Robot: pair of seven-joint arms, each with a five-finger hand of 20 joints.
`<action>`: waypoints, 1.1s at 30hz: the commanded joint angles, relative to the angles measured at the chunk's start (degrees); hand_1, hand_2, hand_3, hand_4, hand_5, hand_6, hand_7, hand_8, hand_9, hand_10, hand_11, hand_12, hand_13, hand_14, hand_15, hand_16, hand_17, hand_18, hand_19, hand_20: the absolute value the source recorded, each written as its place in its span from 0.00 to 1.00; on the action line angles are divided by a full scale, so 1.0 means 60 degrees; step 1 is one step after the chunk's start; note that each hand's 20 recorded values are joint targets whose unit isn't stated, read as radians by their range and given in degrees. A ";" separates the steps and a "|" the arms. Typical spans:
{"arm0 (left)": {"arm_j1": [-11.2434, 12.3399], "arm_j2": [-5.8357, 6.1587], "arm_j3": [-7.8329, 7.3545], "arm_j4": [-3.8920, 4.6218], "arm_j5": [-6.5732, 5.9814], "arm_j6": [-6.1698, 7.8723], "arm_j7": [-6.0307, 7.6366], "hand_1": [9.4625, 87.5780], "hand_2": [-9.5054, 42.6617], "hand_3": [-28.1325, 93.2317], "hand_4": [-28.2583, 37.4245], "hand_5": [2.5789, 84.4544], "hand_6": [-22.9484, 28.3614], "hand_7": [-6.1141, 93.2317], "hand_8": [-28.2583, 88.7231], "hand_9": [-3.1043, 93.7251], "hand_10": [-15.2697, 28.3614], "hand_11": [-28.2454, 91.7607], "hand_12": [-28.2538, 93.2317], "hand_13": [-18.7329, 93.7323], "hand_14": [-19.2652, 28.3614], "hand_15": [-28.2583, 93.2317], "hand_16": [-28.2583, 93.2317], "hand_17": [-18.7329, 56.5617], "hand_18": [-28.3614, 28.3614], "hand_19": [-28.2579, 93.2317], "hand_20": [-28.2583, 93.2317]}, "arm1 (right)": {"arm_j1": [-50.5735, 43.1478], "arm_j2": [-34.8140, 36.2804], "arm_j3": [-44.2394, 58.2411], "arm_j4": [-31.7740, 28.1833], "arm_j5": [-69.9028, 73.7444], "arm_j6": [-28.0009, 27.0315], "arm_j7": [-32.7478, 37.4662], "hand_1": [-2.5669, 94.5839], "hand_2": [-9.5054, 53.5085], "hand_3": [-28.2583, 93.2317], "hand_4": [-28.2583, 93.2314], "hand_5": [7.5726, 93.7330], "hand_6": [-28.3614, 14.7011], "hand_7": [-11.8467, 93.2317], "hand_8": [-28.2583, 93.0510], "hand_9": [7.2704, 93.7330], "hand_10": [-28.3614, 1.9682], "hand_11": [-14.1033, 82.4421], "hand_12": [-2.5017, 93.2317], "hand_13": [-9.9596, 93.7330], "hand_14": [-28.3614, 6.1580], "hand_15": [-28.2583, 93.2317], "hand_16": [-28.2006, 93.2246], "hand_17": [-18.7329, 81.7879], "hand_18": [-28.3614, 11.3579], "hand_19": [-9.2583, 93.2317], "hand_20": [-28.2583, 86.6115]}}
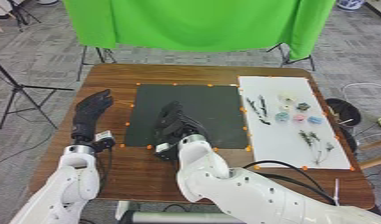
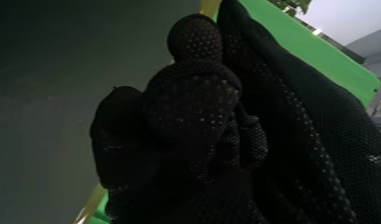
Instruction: Arrange flowers
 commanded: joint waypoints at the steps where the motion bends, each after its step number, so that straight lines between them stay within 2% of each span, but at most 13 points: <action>1: 0.0433 -0.0050 -0.0317 -0.0244 -0.0135 0.0020 -0.0031 0.23 0.13 0.82 0.02 0.58 0.48 0.24 0.17 0.52 0.65 0.40 0.32 0.51 0.72 0.39 0.21 0.39 0.70 0.34 0.38 | -0.0043 0.0329 0.0053 -0.0163 -0.0869 -0.1090 -0.0162 0.64 0.00 0.72 0.41 0.76 0.53 0.60 0.20 0.96 0.55 0.32 0.57 1.00 0.76 0.65 0.49 0.95 0.64 0.85 0.66; 2: 0.0523 -0.0067 -0.0390 -0.0291 -0.0126 0.0035 -0.0032 0.23 0.13 0.82 0.02 0.58 0.48 0.23 0.17 0.52 0.65 0.40 0.32 0.51 0.72 0.39 0.21 0.39 0.70 0.34 0.38 | -0.0048 0.0421 0.0011 -0.0213 -0.0891 -0.1315 -0.0197 0.63 0.00 0.73 0.42 0.75 0.54 0.61 0.21 0.96 0.55 0.32 0.57 1.00 0.76 0.65 0.49 0.95 0.64 0.85 0.66; 3: 0.0563 -0.0071 -0.0413 -0.0315 -0.0130 0.0053 -0.0050 0.23 0.13 0.82 0.02 0.58 0.48 0.24 0.17 0.52 0.65 0.40 0.32 0.51 0.72 0.39 0.21 0.39 0.70 0.34 0.38 | -0.0049 0.0478 -0.0095 -0.0229 -0.0749 -0.1126 -0.0329 0.59 0.00 0.73 0.41 0.75 0.54 0.60 0.23 0.95 0.53 0.34 0.55 1.00 0.76 0.64 0.49 0.95 0.64 0.85 0.66; 6: 0.0706 -0.0063 -0.0522 -0.0390 -0.0116 0.0076 -0.0061 0.23 0.13 0.82 0.02 0.58 0.48 0.24 0.17 0.52 0.65 0.40 0.32 0.51 0.72 0.39 0.21 0.39 0.70 0.34 0.38 | -0.0091 0.0698 -0.0228 -0.0379 -0.0767 -0.1433 -0.0486 0.51 0.00 0.72 0.37 0.76 0.51 0.56 0.27 0.91 0.42 0.46 0.38 1.00 0.72 0.62 0.50 0.95 0.63 0.84 0.66; 7: 0.0740 -0.0076 -0.0560 -0.0397 -0.0116 0.0073 -0.0067 0.23 0.13 0.82 0.02 0.58 0.48 0.24 0.17 0.52 0.65 0.40 0.32 0.51 0.72 0.39 0.21 0.39 0.70 0.34 0.38 | -0.0081 0.0775 -0.0285 -0.0454 -0.0552 -0.1413 -0.0571 0.45 0.00 0.75 0.33 0.77 0.51 0.53 0.27 0.91 0.39 0.47 0.34 1.00 0.70 0.62 0.49 0.95 0.62 0.84 0.65; 9: 0.0837 -0.0051 -0.0642 -0.0460 -0.0109 0.0094 -0.0082 0.23 0.13 0.82 0.02 0.58 0.48 0.24 0.17 0.52 0.65 0.40 0.32 0.51 0.72 0.39 0.21 0.39 0.70 0.34 0.38 | -0.0114 0.0928 -0.0352 -0.0630 -0.0454 -0.1541 -0.0570 0.35 0.06 0.79 0.28 0.79 0.53 0.51 0.15 0.91 0.35 0.47 0.31 1.00 0.69 0.61 0.49 0.95 0.61 0.84 0.64; 11: 0.0919 -0.0033 -0.0710 -0.0518 -0.0100 0.0141 -0.0100 0.23 0.13 0.82 0.02 0.58 0.48 0.24 0.17 0.52 0.65 0.40 0.32 0.51 0.72 0.39 0.21 0.39 0.70 0.34 0.38 | -0.0074 0.1096 -0.0477 -0.0755 -0.0432 -0.1611 -0.0610 0.29 0.11 0.80 0.26 0.80 0.53 0.50 0.12 0.92 0.32 0.44 0.30 1.00 0.66 0.61 0.49 0.95 0.60 0.83 0.64; 19: 0.1159 -0.0005 -0.0885 -0.0653 -0.0109 0.0188 -0.0128 0.23 0.13 0.82 0.02 0.58 0.48 0.24 0.17 0.52 0.65 0.40 0.32 0.51 0.72 0.39 0.21 0.39 0.70 0.34 0.38 | -0.0154 0.1811 -0.0622 -0.1139 -0.0258 -0.1980 -0.0450 0.23 0.17 0.80 0.23 0.79 0.51 0.49 0.13 0.92 0.31 0.42 0.28 1.00 0.65 0.61 0.48 0.95 0.58 0.84 0.62; 20: 0.1106 -0.0018 -0.0872 -0.0599 -0.0124 0.0142 -0.0136 0.23 0.13 0.82 0.02 0.58 0.48 0.24 0.17 0.52 0.65 0.40 0.32 0.51 0.72 0.39 0.21 0.39 0.70 0.34 0.38 | -0.0169 0.1840 -0.0638 -0.1119 -0.0234 -0.1914 -0.0458 0.22 0.17 0.80 0.23 0.78 0.51 0.50 0.14 0.92 0.31 0.41 0.28 1.00 0.65 0.62 0.47 0.95 0.58 0.84 0.62; 25: 0.1118 -0.0053 -0.0865 -0.0615 -0.0119 0.0138 -0.0121 0.23 0.13 0.82 0.02 0.58 0.48 0.24 0.17 0.52 0.65 0.40 0.32 0.51 0.72 0.39 0.21 0.39 0.70 0.34 0.38 | -0.0370 0.1881 -0.0566 -0.1061 -0.0331 -0.1960 -0.0408 0.21 0.18 0.80 0.22 0.73 0.49 0.60 0.15 0.91 0.30 0.39 0.27 1.00 0.65 0.62 0.48 0.94 0.58 0.85 0.61; 33: 0.1142 -0.0085 -0.0887 -0.0612 -0.0129 0.0143 -0.0148 0.23 0.13 0.82 0.02 0.58 0.48 0.24 0.17 0.52 0.65 0.40 0.32 0.51 0.72 0.39 0.21 0.39 0.70 0.34 0.38 | -0.0467 0.1871 -0.0509 -0.1032 0.0055 -0.2232 -0.0459 0.20 0.19 0.79 0.20 0.72 0.49 0.63 0.13 0.91 0.30 0.37 0.26 1.00 0.64 0.62 0.48 0.94 0.56 0.86 0.61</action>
